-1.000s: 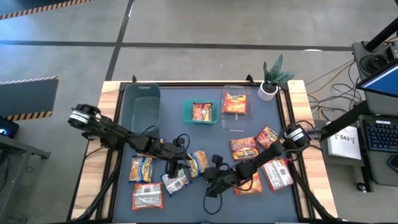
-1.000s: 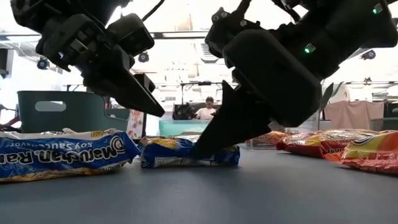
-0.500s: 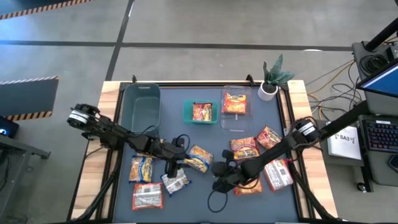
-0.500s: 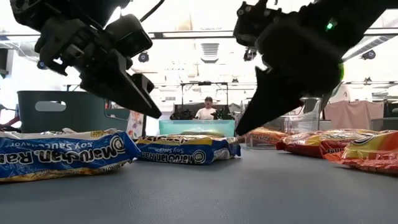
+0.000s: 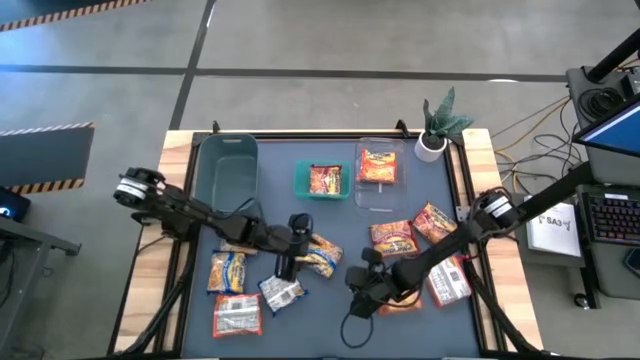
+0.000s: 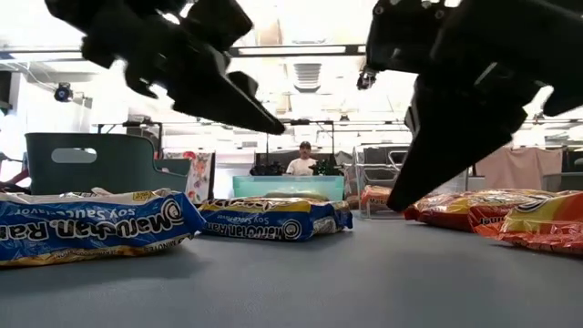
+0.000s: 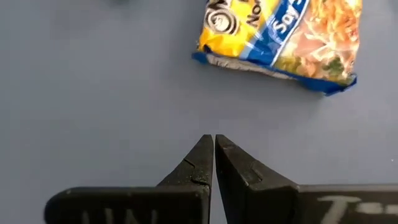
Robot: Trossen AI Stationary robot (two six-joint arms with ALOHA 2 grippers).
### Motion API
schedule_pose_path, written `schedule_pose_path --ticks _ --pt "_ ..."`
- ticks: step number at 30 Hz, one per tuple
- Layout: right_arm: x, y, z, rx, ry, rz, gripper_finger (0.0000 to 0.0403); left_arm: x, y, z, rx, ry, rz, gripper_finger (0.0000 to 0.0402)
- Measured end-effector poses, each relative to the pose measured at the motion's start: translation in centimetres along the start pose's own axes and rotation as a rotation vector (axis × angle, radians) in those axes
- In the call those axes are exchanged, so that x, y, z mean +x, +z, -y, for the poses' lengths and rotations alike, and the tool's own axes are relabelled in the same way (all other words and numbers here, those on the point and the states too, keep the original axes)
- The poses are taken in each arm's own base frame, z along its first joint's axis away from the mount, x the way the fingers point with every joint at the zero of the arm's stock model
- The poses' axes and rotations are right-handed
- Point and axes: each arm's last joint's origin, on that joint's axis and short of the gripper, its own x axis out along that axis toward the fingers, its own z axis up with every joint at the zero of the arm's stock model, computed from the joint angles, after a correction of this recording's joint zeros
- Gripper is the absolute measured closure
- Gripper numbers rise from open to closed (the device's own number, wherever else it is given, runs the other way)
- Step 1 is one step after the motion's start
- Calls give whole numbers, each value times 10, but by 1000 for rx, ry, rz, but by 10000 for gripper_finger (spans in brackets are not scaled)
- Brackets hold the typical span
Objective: Sort Maruchan noodles
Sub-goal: Put the blue noodle pack into the dark blue bin
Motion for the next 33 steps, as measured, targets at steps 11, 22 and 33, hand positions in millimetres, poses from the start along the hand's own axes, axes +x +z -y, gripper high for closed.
schedule_pose_path --ticks 11,22,33 --pt "6 -12 2 4 -43 97 394 35 -29 -35 -17 -45 -113 169" --pt "17 -15 2 108 42 292 394 43 -38 -40 -45 -41 -136 222" --pt "35 -20 3 139 26 325 394 43 -36 -42 -364 10 -115 346"
